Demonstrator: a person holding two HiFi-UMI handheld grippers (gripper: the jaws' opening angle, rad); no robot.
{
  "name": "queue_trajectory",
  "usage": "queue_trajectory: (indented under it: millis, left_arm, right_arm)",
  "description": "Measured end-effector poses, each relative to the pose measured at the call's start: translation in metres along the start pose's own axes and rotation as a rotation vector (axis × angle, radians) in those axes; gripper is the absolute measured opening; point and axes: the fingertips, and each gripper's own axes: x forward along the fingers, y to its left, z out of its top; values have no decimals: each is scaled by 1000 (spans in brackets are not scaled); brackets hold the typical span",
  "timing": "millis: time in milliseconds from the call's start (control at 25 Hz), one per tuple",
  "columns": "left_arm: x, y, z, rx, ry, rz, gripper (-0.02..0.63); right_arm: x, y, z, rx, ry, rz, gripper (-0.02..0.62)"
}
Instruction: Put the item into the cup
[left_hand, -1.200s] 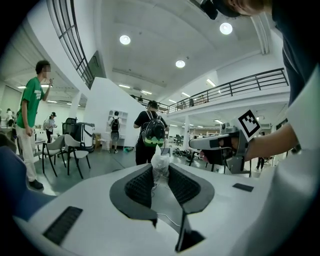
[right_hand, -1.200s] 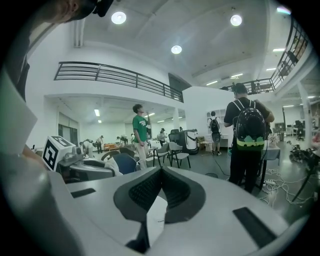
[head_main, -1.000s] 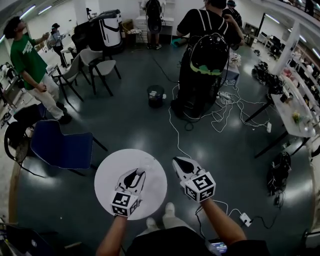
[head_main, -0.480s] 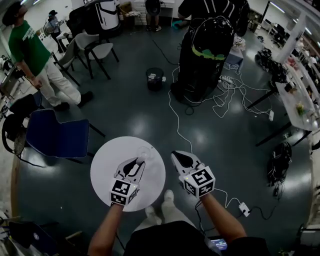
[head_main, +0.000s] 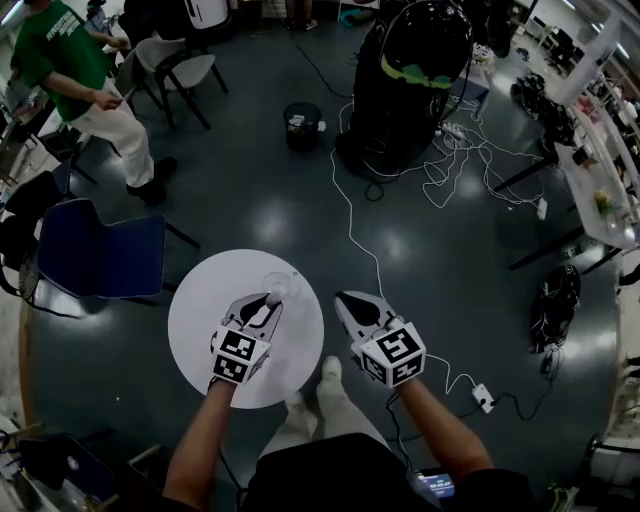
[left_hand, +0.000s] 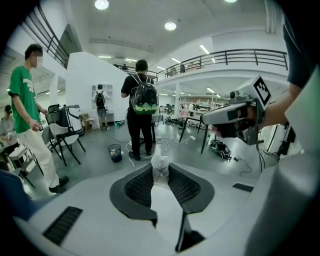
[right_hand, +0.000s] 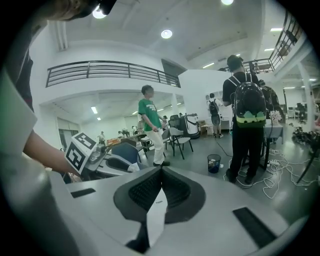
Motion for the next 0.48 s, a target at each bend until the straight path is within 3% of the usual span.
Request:
queue_trajectory:
  millis: [480]
  left_arm:
    - [65, 28, -38, 136, 136, -8, 100]
  right_arm:
    - [30, -22, -38, 32, 64, 14, 17]
